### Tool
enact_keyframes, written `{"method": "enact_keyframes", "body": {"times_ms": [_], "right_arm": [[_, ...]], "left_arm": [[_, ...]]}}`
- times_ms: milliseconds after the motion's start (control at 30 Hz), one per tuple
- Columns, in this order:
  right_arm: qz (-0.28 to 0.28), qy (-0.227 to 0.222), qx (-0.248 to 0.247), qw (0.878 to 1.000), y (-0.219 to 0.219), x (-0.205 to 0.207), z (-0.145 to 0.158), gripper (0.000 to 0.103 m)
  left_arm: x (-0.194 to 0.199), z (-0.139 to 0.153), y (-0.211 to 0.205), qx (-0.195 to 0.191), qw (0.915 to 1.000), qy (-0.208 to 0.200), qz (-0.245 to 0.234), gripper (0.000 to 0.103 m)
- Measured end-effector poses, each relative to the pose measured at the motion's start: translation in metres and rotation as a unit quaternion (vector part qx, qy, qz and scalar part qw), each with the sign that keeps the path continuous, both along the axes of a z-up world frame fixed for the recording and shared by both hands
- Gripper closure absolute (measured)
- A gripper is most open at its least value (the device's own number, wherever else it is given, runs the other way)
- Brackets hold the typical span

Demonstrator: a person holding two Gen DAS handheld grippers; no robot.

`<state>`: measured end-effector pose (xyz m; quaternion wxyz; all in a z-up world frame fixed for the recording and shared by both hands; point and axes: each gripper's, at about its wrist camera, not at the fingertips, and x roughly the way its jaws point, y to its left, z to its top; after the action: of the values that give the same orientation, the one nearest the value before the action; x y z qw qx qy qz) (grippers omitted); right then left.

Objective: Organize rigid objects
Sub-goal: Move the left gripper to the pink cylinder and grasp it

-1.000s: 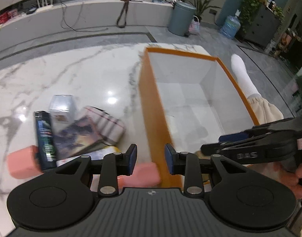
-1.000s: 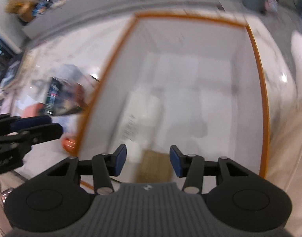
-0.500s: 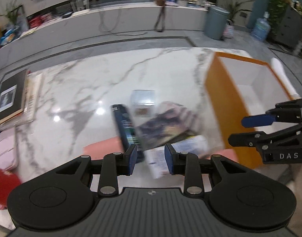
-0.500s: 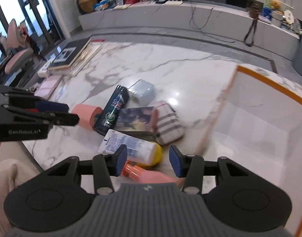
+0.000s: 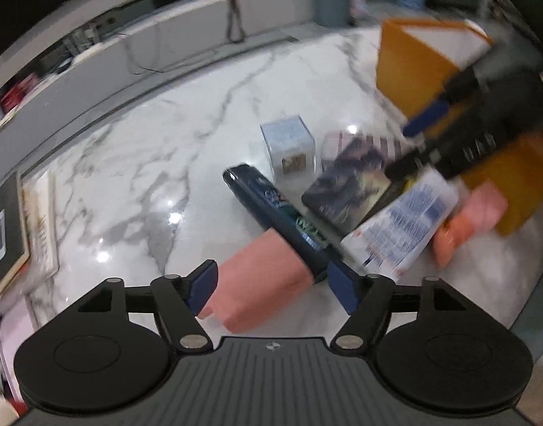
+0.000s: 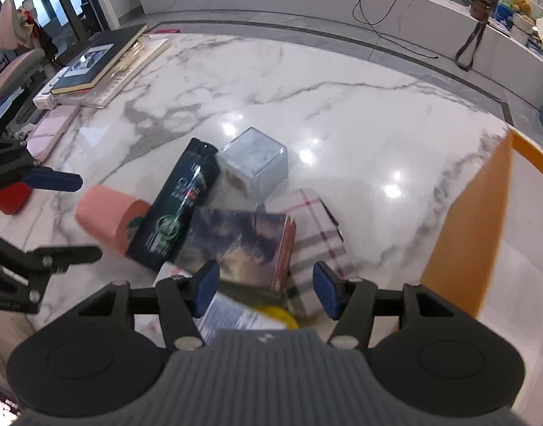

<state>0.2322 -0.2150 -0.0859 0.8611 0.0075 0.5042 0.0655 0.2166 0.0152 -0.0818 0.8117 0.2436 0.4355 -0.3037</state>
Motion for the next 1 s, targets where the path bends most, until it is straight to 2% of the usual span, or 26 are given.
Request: {"method": "enact_keyframes", "body": {"times_ms": [67,167,233,300,433,567,733,833,933,967,1000], "right_arm": [[0.016,-0.004,-0.012,1.000,0.003,0.012,-0.003,0.035],[0.022,-0.006,-0.025,0.999,0.007,0.030,-0.010,0.035],[0.018,0.004,-0.006,1.000,0.005,0.039,-0.015,0.038],[0.013,0.016,0.014,1.000,0.004,0.046,-0.020,0.045],[0.001,0.028,0.025,0.999,0.007,0.046,-0.025,0.052],[-0.033,0.058,0.047,0.997,0.007,0.036,-0.023,0.060],[-0.037,0.076,0.036,0.996,0.016,0.020,-0.020,0.064],[-0.040,0.090,0.040,0.994,0.019,0.011,-0.020,0.066],[-0.055,0.119,0.081,0.988,0.015,0.008,-0.025,0.080],[-0.046,0.123,0.081,0.988,0.017,0.007,-0.026,0.081],[-0.037,0.118,0.073,0.990,0.020,0.005,-0.026,0.078]], "left_arm": [[0.007,-0.008,0.001,0.015,0.9996,0.004,-0.023,0.017],[0.016,-0.017,0.001,0.020,0.9989,0.011,-0.042,0.015],[0.021,-0.023,0.001,0.017,0.9985,0.017,-0.050,0.012],[0.022,-0.025,0.001,0.016,0.9981,0.014,-0.058,0.011],[0.025,-0.027,0.002,0.006,0.9987,0.020,-0.047,0.013],[0.020,-0.025,0.001,0.019,0.9992,0.030,-0.020,0.015],[0.007,-0.021,0.005,0.022,0.9977,0.058,0.028,0.019],[0.004,-0.022,0.011,0.022,0.9934,0.087,0.071,0.023],[0.001,-0.022,0.021,0.004,0.9871,0.114,0.112,0.024],[-0.001,-0.022,0.024,-0.002,0.9858,0.120,0.118,0.024],[-0.003,-0.022,0.025,-0.007,0.9849,0.125,0.120,0.025]]}}
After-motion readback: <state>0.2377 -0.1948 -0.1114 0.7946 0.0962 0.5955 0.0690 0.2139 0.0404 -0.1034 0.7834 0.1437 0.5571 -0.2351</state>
